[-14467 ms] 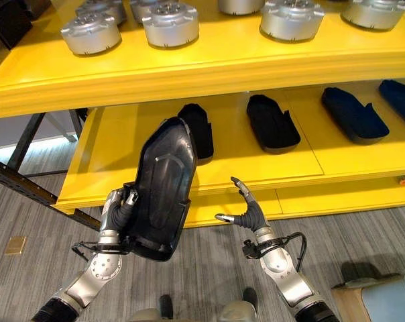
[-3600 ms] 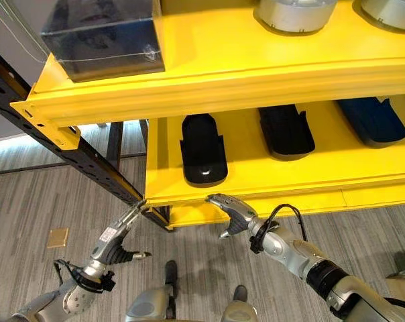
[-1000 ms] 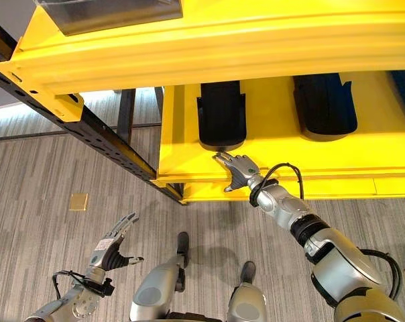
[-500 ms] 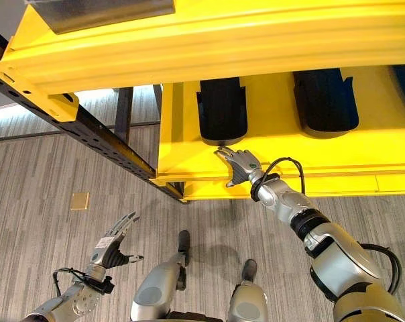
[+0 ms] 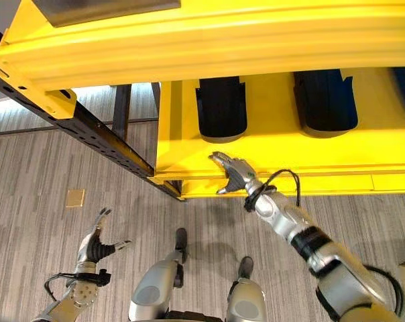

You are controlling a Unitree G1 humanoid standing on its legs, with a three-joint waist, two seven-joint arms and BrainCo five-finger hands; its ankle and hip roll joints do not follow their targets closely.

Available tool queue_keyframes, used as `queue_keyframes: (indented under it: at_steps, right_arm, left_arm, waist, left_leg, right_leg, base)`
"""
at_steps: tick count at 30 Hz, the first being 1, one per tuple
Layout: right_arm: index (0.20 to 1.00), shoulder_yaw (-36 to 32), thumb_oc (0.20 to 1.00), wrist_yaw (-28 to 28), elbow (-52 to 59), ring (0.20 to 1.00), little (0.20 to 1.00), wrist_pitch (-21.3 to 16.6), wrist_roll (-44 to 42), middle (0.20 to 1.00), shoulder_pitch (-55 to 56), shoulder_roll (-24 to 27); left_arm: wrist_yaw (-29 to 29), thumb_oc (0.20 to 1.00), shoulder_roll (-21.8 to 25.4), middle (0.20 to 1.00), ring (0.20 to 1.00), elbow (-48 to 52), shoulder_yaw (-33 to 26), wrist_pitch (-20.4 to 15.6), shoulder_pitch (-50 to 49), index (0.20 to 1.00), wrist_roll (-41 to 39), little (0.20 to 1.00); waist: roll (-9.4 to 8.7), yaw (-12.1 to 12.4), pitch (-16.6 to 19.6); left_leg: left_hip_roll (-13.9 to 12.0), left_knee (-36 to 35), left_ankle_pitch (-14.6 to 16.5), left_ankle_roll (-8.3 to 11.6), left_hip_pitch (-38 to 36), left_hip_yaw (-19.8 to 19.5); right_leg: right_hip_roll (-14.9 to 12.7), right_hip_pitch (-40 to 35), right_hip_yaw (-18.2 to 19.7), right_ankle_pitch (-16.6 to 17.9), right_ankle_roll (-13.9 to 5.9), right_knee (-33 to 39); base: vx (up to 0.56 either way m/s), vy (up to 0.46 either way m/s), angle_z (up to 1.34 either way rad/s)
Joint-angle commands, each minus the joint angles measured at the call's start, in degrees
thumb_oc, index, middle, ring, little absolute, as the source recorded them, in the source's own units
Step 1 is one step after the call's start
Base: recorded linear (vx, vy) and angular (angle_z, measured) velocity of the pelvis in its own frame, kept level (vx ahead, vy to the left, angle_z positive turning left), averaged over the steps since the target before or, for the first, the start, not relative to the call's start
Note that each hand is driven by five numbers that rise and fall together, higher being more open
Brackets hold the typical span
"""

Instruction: Move parts from the plastic box to the shelf.

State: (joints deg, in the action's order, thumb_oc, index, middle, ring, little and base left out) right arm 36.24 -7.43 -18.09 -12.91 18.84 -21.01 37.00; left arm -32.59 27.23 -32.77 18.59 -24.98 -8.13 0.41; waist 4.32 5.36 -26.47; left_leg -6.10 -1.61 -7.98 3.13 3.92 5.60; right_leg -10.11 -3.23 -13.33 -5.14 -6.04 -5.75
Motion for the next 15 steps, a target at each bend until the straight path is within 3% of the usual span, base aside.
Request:
queue_keyframes:
  at_steps: [1,2,5,9,15]
  right_arm:
    - [1.0,-3.9,1.0,1.9,7.6,1.0,1.0,-1.6,-14.4,1.0,8.0,1.6]
    - [1.0,-6.5,1.0,1.2,10.2,1.0,1.0,-2.7,-18.4,1.0,11.6,0.7]
    - [1.0,-12.7,1.0,-2.2,13.6,1.0,1.0,-4.0,-21.2,1.0,18.2,-1.7]
    - [1.0,-17.7,1.0,-4.7,15.4,1.0,1.0,-5.2,-23.1,1.0,24.4,-3.7]
    - [1.0,-21.9,1.0,-7.6,12.0,1.0,1.0,-5.7,-30.5,1.0,29.6,-5.8]
  left_arm:
    - [25.5,1.0,-3.4,1.0,1.0,4.4,-1.7,-4.9,-5.9,1.0,-23.7,1.0]
    - [35.2,1.0,-5.1,1.0,1.0,5.9,-2.0,-4.6,-7.3,1.0,-31.0,1.0]
    - [45.3,1.0,-7.5,1.0,1.0,9.8,-1.1,-1.7,-9.8,1.0,-39.1,1.0]
    - [48.7,1.0,-7.8,1.0,1.0,13.1,0.4,-4.3,-11.0,1.0,-42.3,1.0]
    - [50.9,1.0,-6.6,1.0,1.0,14.7,0.0,-2.6,-11.1,1.0,-43.2,1.0]
  waist:
    - [-1.42,-1.8,3.3]
    - [-1.58,-2.5,4.2]
    - [-2.21,-4.4,6.4]
    - [-3.11,-6.7,9.2]
    - [-4.17,-8.9,11.9]
  left_leg:
    - [-4.0,3.8,0.6,2.32,-2.5,1.7]
    - [-4.1,3.1,0.5,2.31,-2.9,2.1]
    - [-4.3,1.5,0.3,2.35,-4.2,3.4]
    - [-4.4,0.2,0.5,2.32,-5.8,5.2]
    - [-4.0,-1.6,1.6,1.78,-9.5,8.1]
  right_leg:
    - [-1.4,4.5,0.9,3.7,0.35,-5.3]
    - [-1.3,4.1,1.0,4.4,0.18,-4.2]
    - [-1.2,2.9,1.5,5.6,-0.47,-2.0]
    - [-1.1,1.5,2.2,6.6,-1.3,0.2]
    - [-1.7,-1.2,2.9,9.0,-2.57,4.6]
  base:
    - [-0.01,0.032,0.01]
    - [-0.01,0.036,0.04]
    - [0.0,0.059,-0.08]
    - [0.0,0.042,-0.25]
    - [0.0,0.027,-0.21]
